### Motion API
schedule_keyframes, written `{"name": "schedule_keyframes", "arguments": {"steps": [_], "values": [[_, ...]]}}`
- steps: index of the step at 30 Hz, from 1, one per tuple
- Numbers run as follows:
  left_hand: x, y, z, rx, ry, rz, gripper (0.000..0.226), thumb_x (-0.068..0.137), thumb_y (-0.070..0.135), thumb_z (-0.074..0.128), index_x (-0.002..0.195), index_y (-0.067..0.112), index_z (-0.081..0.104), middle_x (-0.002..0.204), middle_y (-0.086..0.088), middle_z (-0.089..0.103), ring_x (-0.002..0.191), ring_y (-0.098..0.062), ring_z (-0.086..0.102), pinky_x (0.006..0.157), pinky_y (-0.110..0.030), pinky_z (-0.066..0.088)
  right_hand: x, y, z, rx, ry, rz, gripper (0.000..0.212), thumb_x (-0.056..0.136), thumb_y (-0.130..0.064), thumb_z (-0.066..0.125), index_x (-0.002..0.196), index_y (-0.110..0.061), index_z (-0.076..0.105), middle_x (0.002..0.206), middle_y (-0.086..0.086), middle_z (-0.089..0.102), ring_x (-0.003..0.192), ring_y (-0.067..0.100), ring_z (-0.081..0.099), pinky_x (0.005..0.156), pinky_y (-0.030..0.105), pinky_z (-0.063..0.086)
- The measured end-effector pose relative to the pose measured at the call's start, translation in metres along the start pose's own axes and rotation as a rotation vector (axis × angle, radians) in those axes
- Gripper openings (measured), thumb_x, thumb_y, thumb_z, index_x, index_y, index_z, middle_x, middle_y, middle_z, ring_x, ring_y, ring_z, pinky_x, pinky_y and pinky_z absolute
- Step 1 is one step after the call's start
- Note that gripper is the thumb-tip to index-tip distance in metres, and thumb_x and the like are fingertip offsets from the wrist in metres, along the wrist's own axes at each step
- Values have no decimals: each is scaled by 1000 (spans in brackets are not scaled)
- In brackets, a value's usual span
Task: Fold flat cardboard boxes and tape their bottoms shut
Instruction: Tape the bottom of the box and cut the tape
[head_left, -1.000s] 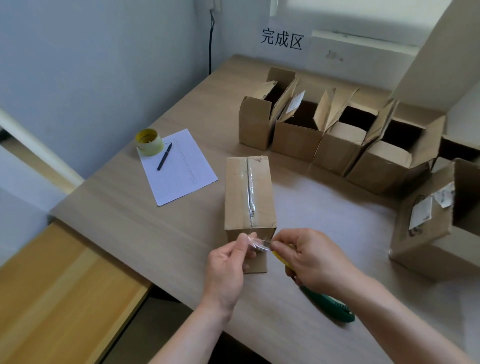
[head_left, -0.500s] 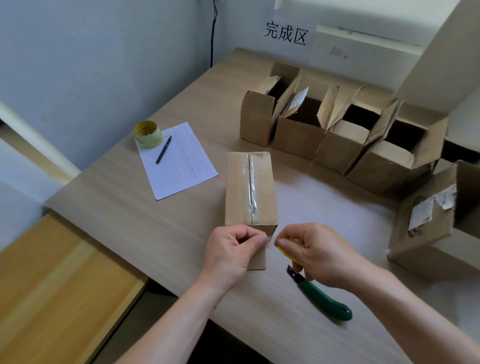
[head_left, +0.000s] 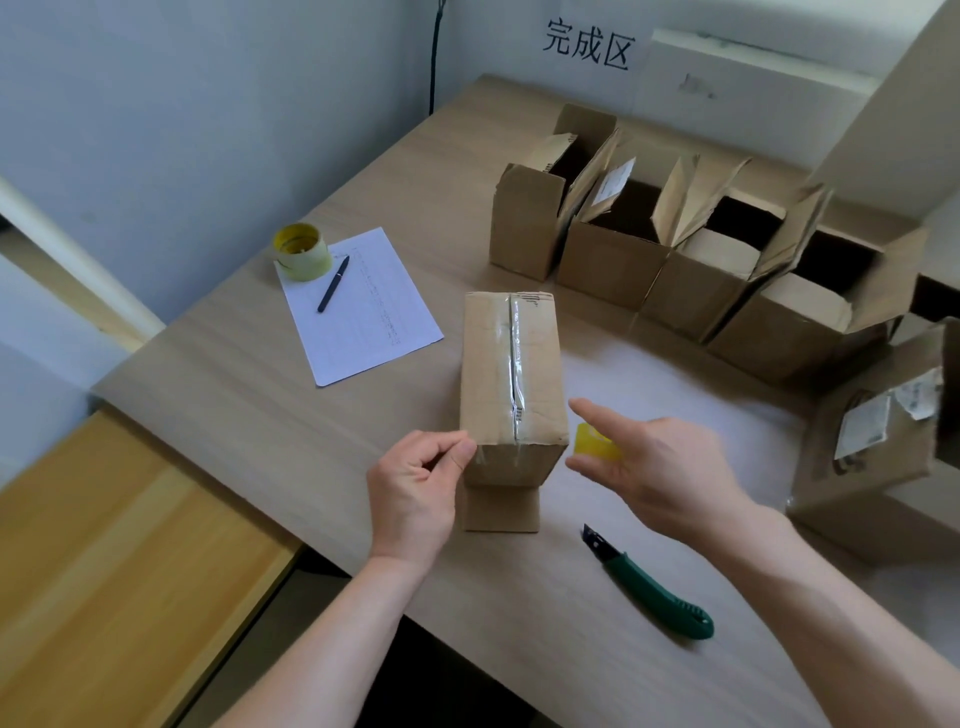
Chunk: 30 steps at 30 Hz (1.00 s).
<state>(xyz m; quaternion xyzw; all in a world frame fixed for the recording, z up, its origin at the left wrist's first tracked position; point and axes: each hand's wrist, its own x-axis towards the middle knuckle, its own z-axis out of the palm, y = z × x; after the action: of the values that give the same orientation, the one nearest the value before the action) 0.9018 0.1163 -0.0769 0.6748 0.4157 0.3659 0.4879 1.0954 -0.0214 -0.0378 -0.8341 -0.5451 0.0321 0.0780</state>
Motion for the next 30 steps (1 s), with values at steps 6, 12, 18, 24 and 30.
{"name": "schedule_keyframes", "arguments": {"steps": [6,12,18,24,30], "values": [[9,-17,6,101,39,73,11,79,9,79,85,18,79,77,7,72,75,-5,66,72,-24,53,9,1,18,-90,60,-12,60,85,-75,21,136,-43,19,92,-4,73,79,34,65,50,32,33],[14,-28,9,118,57,50,13,78,11,81,88,18,79,79,8,72,76,-4,66,74,-23,53,18,-1,31,-78,38,-16,51,88,-72,26,133,-49,23,92,-11,71,76,31,65,46,30,23],[31,-34,12,-135,100,-465,52,68,20,88,113,25,61,78,7,68,76,-4,63,79,-19,49,25,1,43,-55,118,-65,47,87,-65,40,129,-43,44,83,-10,71,66,30,64,45,27,32],[49,-17,25,636,-174,480,58,78,49,65,132,29,57,141,-10,45,134,-33,39,105,-45,37,30,6,42,-66,184,-150,49,78,-54,73,119,-31,64,73,-6,71,54,30,62,40,25,34],[74,-20,40,887,-573,803,64,75,55,73,133,30,60,145,-14,49,133,-48,41,80,-50,58,30,5,47,-24,238,-173,55,77,-50,77,125,-24,66,77,-1,73,56,30,65,39,30,45]]}}
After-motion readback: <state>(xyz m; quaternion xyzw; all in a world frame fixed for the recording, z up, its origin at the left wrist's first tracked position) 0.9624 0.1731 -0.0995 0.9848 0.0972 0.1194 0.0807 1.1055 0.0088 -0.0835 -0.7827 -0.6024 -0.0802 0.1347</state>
